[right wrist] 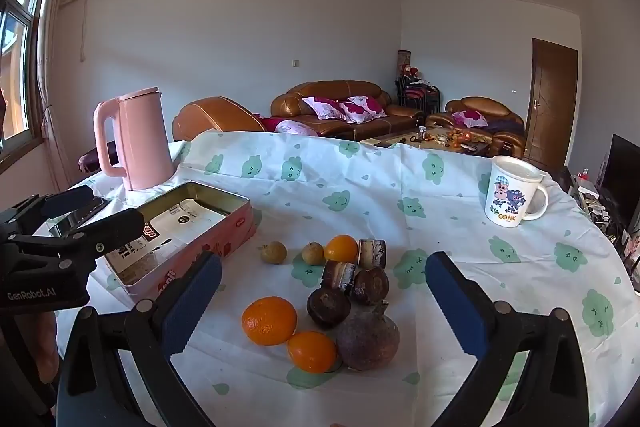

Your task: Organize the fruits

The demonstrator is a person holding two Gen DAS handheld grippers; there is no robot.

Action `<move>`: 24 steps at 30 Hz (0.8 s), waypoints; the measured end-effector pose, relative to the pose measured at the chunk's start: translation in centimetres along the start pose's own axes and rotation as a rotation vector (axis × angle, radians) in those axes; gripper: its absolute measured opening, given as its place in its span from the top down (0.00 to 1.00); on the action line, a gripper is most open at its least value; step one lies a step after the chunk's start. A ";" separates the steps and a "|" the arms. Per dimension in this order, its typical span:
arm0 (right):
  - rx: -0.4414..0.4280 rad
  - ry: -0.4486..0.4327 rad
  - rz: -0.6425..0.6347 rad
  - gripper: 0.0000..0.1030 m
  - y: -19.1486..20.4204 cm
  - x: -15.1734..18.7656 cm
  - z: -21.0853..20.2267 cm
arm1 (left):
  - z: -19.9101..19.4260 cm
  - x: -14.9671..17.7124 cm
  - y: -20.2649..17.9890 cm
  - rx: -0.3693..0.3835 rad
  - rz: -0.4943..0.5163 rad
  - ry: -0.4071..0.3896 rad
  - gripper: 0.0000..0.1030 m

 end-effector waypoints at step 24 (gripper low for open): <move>-0.013 0.002 0.030 0.01 0.1 0.3 -0.6 | -0.1 0.1 -0.1 -0.004 0.010 -0.007 0.00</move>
Point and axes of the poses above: each gripper's, at about its wrist camera, not at the fingertips, and z roughly the way its jaws point, y to its left, x to its underside, the point moved 3 cm from there along z, roughly the way its jaws point, and after that the axes turned 13 degrees about -x, right-handed, at the moved point
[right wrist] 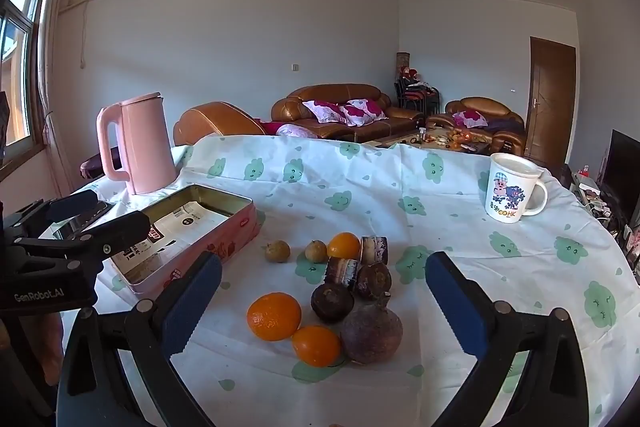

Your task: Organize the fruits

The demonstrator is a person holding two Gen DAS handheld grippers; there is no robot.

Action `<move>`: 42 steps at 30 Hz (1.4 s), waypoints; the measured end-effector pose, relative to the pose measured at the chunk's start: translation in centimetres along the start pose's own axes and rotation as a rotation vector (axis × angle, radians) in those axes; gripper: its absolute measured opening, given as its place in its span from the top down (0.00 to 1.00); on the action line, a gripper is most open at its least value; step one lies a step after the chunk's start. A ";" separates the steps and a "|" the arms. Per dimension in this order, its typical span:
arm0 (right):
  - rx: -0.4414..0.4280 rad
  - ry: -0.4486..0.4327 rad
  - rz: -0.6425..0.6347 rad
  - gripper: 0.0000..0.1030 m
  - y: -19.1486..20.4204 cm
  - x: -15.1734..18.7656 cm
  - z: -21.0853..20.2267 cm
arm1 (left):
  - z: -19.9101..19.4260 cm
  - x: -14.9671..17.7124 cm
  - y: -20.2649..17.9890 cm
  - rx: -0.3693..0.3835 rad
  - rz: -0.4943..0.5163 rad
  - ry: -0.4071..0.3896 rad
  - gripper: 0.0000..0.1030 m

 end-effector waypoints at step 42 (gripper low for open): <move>-0.009 0.014 0.008 0.01 0.2 0.6 0.4 | 0.0 0.1 0.1 0.004 -0.003 0.002 0.00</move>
Point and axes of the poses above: each gripper's, at about its wrist camera, not at the fingertips, and z roughly the way its jaws point, y to its left, x to its underside, the point moved 3 cm from there along z, roughly the way its jaws point, and after that the axes turned 13 degrees about -x, right-handed, at the moved point
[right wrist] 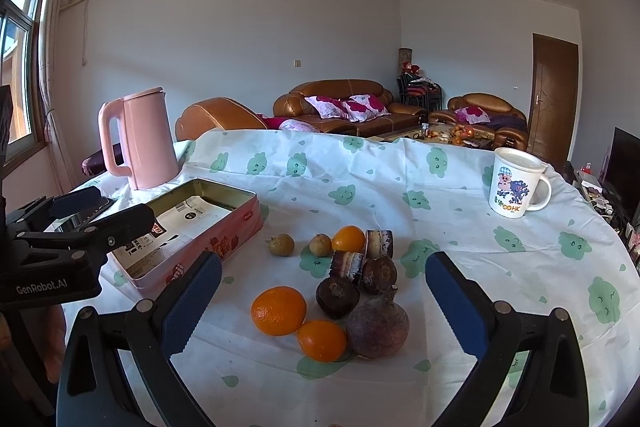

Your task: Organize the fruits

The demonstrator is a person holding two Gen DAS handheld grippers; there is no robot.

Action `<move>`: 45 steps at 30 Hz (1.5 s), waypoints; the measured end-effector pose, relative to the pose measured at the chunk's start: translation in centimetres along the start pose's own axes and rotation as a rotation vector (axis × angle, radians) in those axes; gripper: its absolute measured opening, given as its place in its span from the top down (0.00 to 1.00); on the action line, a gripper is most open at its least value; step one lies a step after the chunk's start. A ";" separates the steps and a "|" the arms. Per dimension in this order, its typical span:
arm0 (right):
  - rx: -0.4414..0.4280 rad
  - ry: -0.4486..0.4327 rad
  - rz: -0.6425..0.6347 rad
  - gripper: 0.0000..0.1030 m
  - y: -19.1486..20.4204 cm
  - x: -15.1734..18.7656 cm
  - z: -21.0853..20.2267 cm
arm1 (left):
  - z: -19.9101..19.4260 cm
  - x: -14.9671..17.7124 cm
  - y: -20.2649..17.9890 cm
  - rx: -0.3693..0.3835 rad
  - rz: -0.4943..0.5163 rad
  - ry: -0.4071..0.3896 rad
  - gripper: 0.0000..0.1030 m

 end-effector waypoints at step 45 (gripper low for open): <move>0.148 0.011 0.156 0.02 -8.2 3.7 -0.1 | 6.6 4.7 -10.8 0.233 0.165 0.271 0.24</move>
Point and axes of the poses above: each gripper's, at about its wrist camera, not at the fingertips, and z roughly the way its jaws point, y to its left, x to its underside, the point moved 3 cm from there along z, roughly the way its jaws point, and after that the axes turned 13 degrees about -x, right-handed, at the moved point
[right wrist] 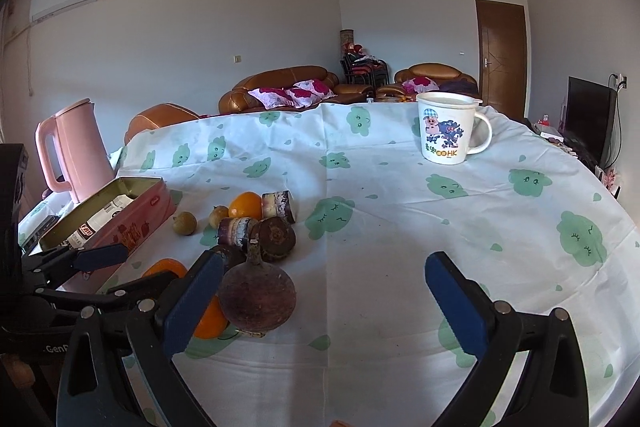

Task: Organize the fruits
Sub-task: 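Grasp the large orange with the left tool while the right tool grasps the purple beetroot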

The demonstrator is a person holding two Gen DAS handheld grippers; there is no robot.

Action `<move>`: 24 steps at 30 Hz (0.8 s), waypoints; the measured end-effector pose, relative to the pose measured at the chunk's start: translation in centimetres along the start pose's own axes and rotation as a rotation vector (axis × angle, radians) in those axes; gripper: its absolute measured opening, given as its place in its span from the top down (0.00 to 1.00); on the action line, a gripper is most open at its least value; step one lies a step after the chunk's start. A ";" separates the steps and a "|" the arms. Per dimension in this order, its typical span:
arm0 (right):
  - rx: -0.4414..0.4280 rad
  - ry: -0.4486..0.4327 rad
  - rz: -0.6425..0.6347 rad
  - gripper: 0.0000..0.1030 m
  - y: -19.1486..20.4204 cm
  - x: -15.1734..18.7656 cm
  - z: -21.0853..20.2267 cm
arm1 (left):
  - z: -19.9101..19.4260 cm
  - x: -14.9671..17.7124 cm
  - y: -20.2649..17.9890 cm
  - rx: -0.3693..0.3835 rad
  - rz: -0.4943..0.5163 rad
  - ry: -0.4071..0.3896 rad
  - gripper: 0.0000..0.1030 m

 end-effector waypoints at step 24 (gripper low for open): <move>-0.271 0.224 -0.014 0.48 2.4 1.0 4.5 | -1.1 0.0 2.6 0.013 -0.099 -0.095 0.54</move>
Point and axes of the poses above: each gripper's, at about its wrist camera, not at the fingertips, and z roughly the way its jaws point, y to its left, x to its underside, the point moved 3 cm from there along z, roughly the way its jaws point, and after that the axes turned 13 degrees about -x, right-handed, at the moved point
